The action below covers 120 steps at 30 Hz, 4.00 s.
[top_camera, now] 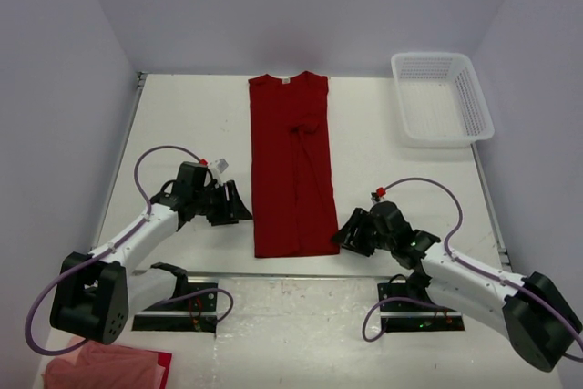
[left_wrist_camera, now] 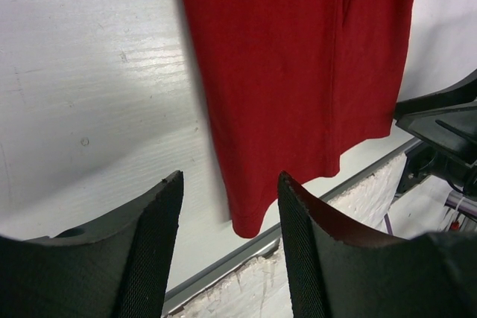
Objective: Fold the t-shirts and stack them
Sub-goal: Rotate the tshirt 90 degrees, then grab the bottom of the folded rectangular tshirt with both arms
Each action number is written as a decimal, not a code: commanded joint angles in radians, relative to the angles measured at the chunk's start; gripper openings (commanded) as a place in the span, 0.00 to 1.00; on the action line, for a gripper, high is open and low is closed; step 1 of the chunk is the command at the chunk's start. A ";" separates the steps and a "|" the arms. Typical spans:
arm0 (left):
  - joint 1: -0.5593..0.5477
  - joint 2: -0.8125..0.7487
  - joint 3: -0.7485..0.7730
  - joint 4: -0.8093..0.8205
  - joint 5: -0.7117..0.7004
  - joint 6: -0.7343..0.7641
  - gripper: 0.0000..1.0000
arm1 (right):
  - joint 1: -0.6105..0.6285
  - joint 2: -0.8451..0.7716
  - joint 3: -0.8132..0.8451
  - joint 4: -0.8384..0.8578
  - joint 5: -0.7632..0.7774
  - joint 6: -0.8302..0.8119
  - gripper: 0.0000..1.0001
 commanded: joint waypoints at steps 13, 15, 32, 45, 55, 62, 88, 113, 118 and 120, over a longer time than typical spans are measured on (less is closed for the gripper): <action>0.001 -0.010 0.004 -0.002 0.020 -0.025 0.56 | 0.078 0.137 -0.023 0.019 0.026 0.065 0.36; 0.001 -0.007 -0.001 -0.004 0.017 -0.028 0.56 | 0.092 0.141 -0.023 0.021 0.029 0.071 0.27; -0.086 -0.122 -0.094 -0.105 -0.059 -0.127 0.60 | 0.118 0.190 -0.003 0.032 0.055 0.082 0.00; -0.296 -0.041 -0.149 0.010 -0.173 -0.311 0.55 | 0.118 0.171 -0.008 0.030 0.055 0.086 0.00; -0.318 0.008 -0.146 0.065 -0.177 -0.333 0.53 | 0.118 0.142 -0.012 0.004 0.066 0.086 0.00; -0.320 0.017 -0.163 0.075 -0.179 -0.336 0.40 | 0.118 0.147 -0.014 0.009 0.063 0.091 0.00; -0.318 -0.104 -0.206 -0.022 -0.182 -0.350 0.00 | 0.164 0.096 0.071 -0.199 0.172 0.054 0.00; -0.320 -0.156 -0.061 -0.064 -0.247 -0.201 0.00 | 0.243 0.125 0.290 -0.373 0.297 -0.111 0.00; -0.318 -0.034 0.128 -0.062 -0.243 -0.174 0.00 | 0.233 0.234 0.514 -0.456 0.351 -0.234 0.00; -0.318 0.049 0.200 -0.068 -0.271 -0.157 0.00 | 0.193 0.294 0.633 -0.473 0.342 -0.275 0.00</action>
